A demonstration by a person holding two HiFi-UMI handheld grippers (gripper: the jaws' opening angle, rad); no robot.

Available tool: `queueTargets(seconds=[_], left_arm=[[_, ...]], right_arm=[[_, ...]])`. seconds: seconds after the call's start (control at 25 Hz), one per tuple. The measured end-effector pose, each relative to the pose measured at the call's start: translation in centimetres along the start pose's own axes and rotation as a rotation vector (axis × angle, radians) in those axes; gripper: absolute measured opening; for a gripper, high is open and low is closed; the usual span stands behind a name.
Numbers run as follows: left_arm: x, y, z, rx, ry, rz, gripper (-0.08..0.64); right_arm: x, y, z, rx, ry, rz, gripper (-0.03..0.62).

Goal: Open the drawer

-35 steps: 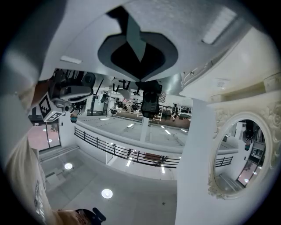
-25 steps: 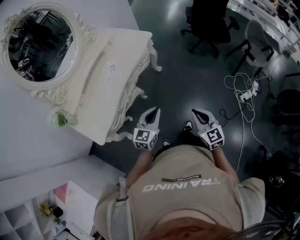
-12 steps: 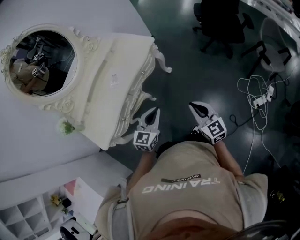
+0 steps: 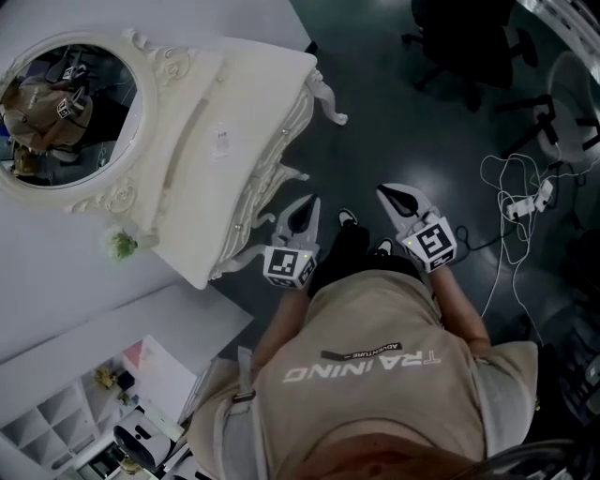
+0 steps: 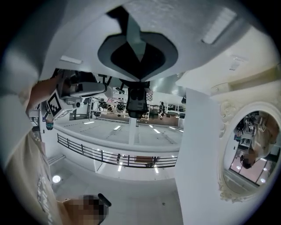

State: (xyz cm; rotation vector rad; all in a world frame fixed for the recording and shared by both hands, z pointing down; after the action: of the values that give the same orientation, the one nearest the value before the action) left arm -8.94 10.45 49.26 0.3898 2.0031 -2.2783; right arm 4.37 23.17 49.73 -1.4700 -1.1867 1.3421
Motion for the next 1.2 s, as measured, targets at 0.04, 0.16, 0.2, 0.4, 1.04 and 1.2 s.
queueTargets(seconds=[0.04, 0.16, 0.2, 0.4, 1.04, 1.2], left_arm=[[-1.0, -0.1, 0.9, 0.006, -0.010, -0.011, 0.006], [-2.9, -0.4, 3.5, 0.055, -0.029, 0.000, 0.006], [-3.3, -0.2, 4.4, 0.076, -0.031, 0.001, 0.006], [-6.5, 1.5, 9.0, 0.065, -0.072, -0.024, 0.006], [-10.9, 2.9, 21.3, 0.047, 0.156, 0.004, 0.006], [-12.7, 4.9, 22.9, 0.027, 0.289, 0.028, 0.006]], right_arm=[[-0.8, 0.3, -0.6, 0.000, -0.009, 0.003, 0.003], [-2.4, 1.8, -1.4, -0.005, -0.045, 0.004, 0.003], [-2.8, 2.3, -1.4, -0.013, -0.053, 0.008, 0.003], [-7.8, 4.9, -2.3, 0.033, -0.056, 0.044, 0.003], [-22.1, 6.1, -8.3, 0.018, 0.171, 0.113, 0.003], [-25.4, 7.3, -11.7, 0.064, 0.330, 0.108, 0.003]])
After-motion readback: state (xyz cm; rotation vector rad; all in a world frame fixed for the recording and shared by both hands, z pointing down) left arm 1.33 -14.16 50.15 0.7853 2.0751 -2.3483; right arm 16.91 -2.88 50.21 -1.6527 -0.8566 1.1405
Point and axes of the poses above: the fingertips, and each gripper's own axes: x backward along the fingers, z to its left, y out of its top, the point moved 4 cm from there along x, backward along the fingers, and after that the axes turned 3 degrees about -y, right-handed, at the moved point
